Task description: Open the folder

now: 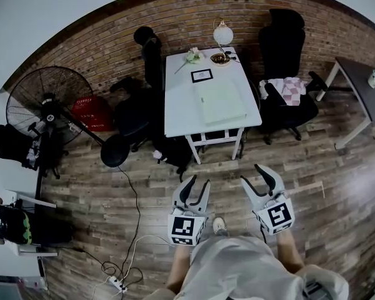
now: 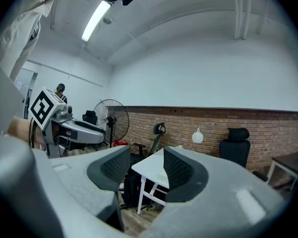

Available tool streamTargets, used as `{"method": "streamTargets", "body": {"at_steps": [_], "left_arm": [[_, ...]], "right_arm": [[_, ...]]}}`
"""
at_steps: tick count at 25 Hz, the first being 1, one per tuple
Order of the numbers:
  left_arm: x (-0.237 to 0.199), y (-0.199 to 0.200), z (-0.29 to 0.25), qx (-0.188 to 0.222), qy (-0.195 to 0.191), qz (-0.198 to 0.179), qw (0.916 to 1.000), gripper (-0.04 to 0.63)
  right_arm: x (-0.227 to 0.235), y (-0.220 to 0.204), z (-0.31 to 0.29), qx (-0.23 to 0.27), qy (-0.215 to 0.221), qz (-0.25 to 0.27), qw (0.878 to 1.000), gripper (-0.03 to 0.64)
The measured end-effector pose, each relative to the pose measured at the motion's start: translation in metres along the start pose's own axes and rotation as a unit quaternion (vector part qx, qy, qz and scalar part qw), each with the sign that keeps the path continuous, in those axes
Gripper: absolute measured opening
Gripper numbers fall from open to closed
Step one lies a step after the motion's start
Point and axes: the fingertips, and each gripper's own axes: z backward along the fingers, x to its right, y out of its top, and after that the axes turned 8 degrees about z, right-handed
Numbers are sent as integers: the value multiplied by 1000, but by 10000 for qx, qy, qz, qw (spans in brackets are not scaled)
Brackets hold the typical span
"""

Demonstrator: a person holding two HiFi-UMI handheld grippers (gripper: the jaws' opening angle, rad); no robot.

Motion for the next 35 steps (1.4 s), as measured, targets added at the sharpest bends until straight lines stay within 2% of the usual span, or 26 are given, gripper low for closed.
{"method": "streamTargets", "body": {"at_steps": [6, 14, 18, 28, 35], "left_arm": [[-20, 2, -17, 33, -21, -12, 10000, 156], [-43, 14, -39, 48, -42, -20, 10000, 156], [-54, 14, -48, 50, -15, -41, 10000, 156], [-70, 18, -87, -18, -23, -67, 10000, 156], [-88, 23, -122, -38, 53, -60, 10000, 156]], "right_arm": [[7, -4, -18, -5, -153, -38, 9999, 210], [15, -1, -49, -48, -111, 6, 9999, 210], [19, 2, -62, 89, -93, 161, 9998, 210], [47, -11, -90, -27, -143, 25, 9999, 210], [73, -12, -124, 104, -35, 214, 9997, 210]]}}
